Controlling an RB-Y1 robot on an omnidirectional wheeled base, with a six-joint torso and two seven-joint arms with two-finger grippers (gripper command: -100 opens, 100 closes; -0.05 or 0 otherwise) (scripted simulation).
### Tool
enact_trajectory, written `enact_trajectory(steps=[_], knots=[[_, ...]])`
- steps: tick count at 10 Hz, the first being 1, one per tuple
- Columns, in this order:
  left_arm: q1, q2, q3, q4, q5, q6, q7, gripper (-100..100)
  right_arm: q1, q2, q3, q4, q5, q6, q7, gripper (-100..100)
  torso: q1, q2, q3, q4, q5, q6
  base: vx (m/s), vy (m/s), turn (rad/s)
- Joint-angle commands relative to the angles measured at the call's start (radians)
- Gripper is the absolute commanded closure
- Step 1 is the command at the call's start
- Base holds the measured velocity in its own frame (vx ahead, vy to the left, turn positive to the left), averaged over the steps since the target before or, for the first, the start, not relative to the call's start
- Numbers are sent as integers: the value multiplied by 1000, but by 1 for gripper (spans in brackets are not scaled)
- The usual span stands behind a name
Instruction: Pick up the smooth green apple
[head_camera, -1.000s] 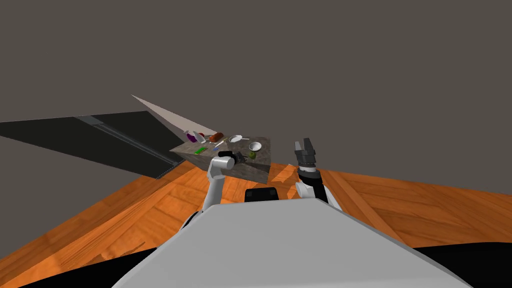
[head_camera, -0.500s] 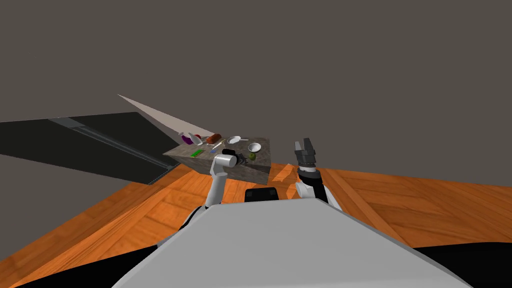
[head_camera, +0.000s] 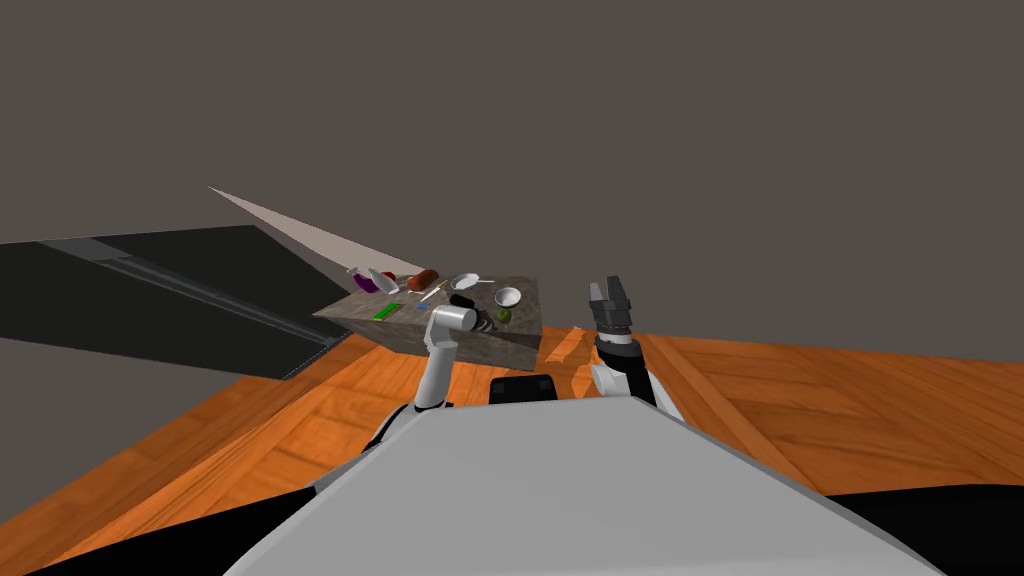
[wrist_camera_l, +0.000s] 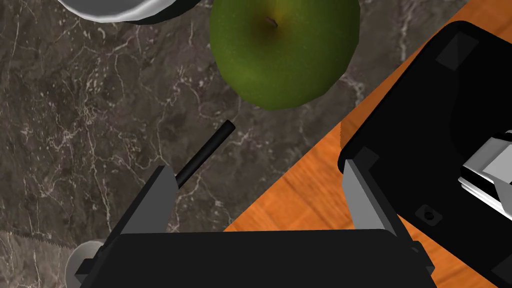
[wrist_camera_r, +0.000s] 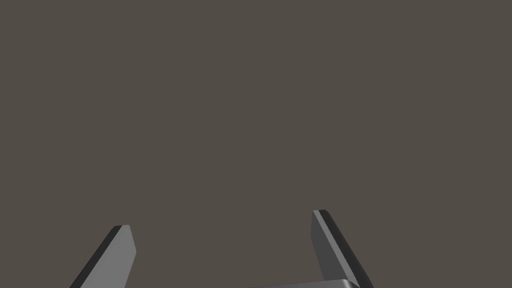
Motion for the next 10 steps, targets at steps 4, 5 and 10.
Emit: enact_trajectory(steps=[4, 5, 10], knots=[[-43, -8, -24, 26, -6, 110, 47, -100, 0, 0, 0, 0, 0, 0, 0, 0, 0, 0, 0, 0, 0, 0, 37, 6, -71], [-52, -10, -30, 31, -7, 132, 57, -100, 0, 0, 0, 0, 0, 0, 0, 0, -1, 0, 0, 0, 0, 0, 39, -11, -93], [-61, -18, -33, 67, -11, 121, 52, -100, 0, 0, 0, 0, 0, 0, 0, 0, -2, 2, 1, 0, 0, 0, 26, -18, -27]])
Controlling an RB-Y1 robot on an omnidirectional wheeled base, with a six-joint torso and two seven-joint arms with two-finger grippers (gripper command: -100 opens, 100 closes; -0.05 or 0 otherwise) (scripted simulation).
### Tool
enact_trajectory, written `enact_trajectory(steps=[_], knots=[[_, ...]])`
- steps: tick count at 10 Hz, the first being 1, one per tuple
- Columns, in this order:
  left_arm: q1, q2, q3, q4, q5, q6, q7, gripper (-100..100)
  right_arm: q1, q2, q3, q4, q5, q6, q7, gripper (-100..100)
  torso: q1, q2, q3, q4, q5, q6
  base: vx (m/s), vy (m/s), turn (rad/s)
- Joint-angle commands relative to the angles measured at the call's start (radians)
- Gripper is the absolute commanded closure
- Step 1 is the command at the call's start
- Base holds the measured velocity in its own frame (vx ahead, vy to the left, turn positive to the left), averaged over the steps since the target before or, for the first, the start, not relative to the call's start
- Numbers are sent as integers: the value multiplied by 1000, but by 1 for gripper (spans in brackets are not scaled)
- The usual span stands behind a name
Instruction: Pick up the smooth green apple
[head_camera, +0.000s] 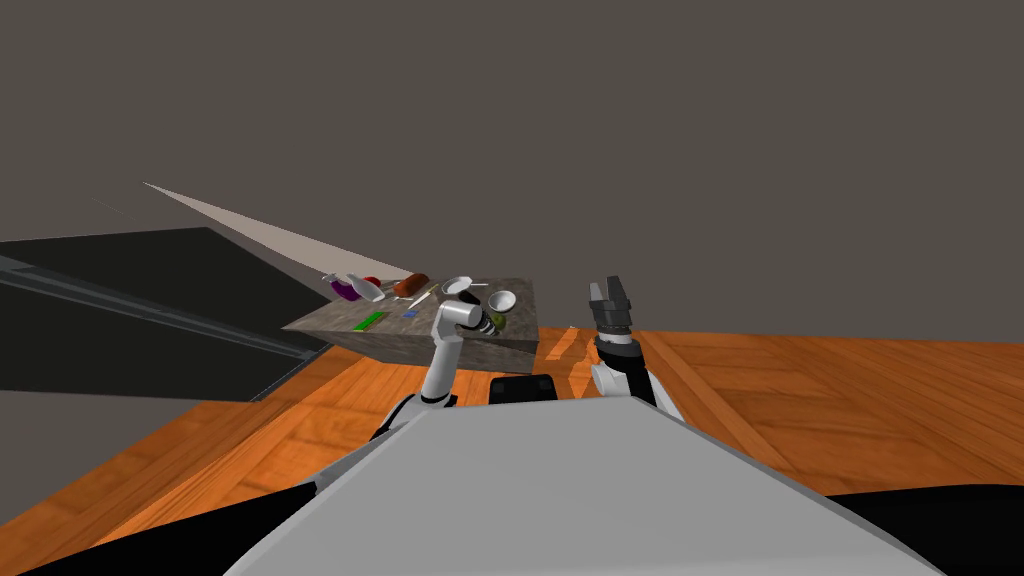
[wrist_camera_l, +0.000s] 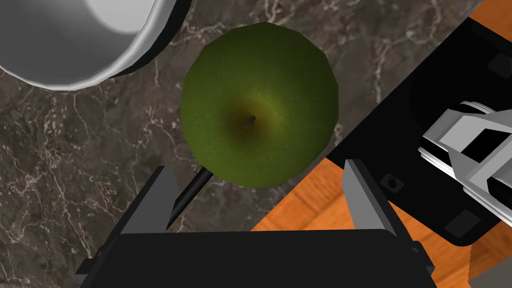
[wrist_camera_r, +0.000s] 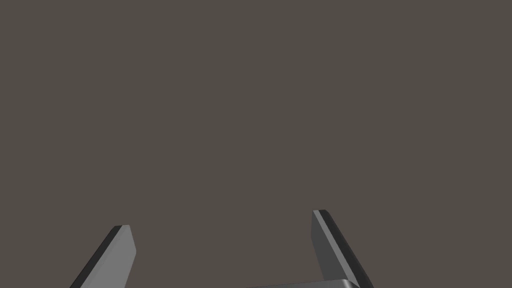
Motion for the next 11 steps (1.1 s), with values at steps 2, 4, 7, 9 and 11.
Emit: enact_trajectory(steps=[2, 4, 7, 9, 11], knots=[[4, -6, 2, 40, -8, -47, -19, -100, 0, 0, 0, 0, 0, 0, 0, 0, 0, 0, 0, 0, 0, 0, -6, -11, 3], [5, -7, 3, 48, -8, -54, -22, -100, 0, 0, 0, 0, 0, 0, 0, 0, 0, 1, 0, 0, 0, 0, -5, -9, 1], [6, -7, 2, 50, -8, -58, -24, 100, 0, 0, 0, 0, 0, 0, 0, 0, 1, 0, 0, 0, 0, 0, 0, 0, 0], [6, -7, 2, 50, -8, -58, -24, 100, 0, 0, 0, 0, 0, 0, 0, 0, 1, 0, 0, 0, 0, 0, 0, 0, 0], [2, -4, 0, 23, -5, -29, -11, 100, 0, 0, 0, 0, 0, 0, 0, 0, 1, 0, 0, 0, 0, 0, 2, 5, -2]])
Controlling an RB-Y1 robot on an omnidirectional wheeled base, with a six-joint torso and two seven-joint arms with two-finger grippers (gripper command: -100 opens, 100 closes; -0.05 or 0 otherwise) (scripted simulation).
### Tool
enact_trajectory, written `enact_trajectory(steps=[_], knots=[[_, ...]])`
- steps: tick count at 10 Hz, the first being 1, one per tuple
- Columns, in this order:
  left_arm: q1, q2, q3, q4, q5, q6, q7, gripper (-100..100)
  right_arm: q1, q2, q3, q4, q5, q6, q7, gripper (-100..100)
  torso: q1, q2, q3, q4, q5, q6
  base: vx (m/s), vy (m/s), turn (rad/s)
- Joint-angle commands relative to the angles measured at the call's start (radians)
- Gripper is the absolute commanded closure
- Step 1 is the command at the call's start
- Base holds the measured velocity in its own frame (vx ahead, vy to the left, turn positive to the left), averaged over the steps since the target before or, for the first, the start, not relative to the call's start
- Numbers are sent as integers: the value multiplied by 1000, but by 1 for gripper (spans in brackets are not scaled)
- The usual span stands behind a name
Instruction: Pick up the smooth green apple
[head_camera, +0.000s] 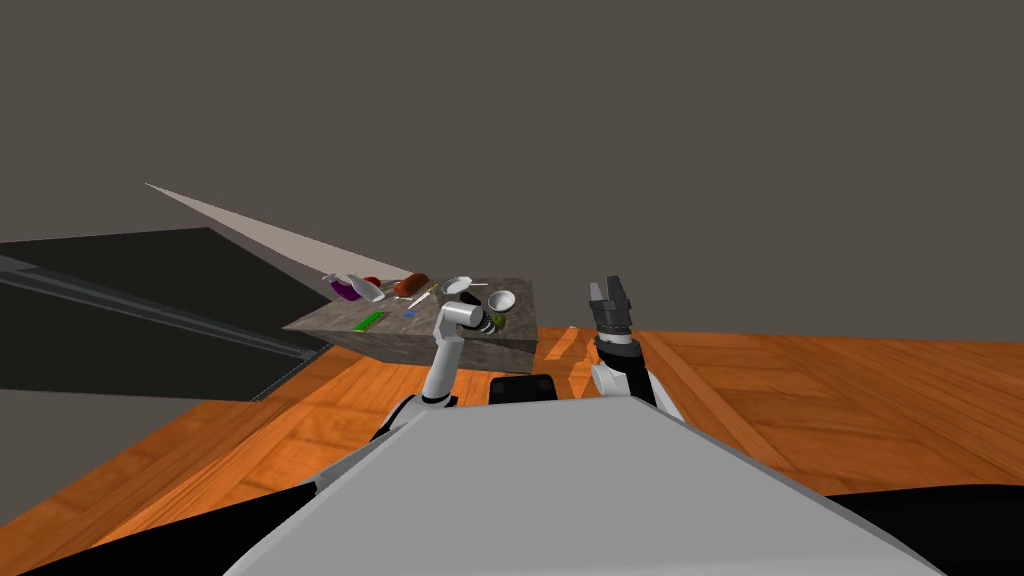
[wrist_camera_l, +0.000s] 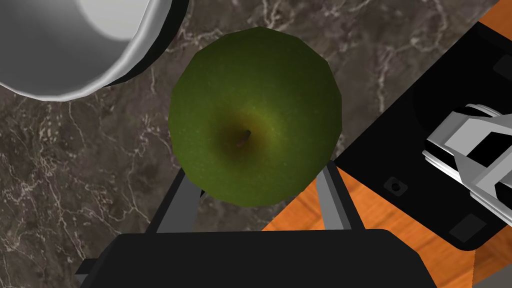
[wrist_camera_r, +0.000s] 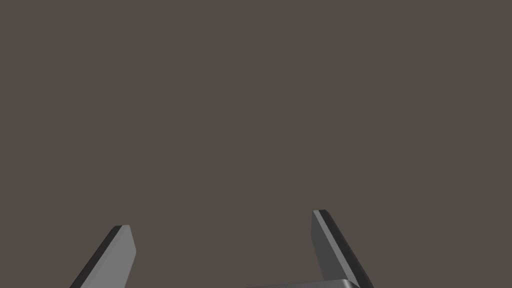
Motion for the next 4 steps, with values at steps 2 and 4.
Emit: enact_trajectory(steps=[2, 4], knots=[[-6, 5, -5, -48, 5, 54, 24, 100, 0, 0, 0, 0, 0, 0, 0, 0, 0, 0, 0, 0, 0, 0, 8, 14, -4], [-2, 4, -5, -43, 4, 44, 19, 0, 0, 0, 0, 0, 0, 0, 0, 0, 0, 0, 0, 0, 0, 0, 2, 3, 0]])
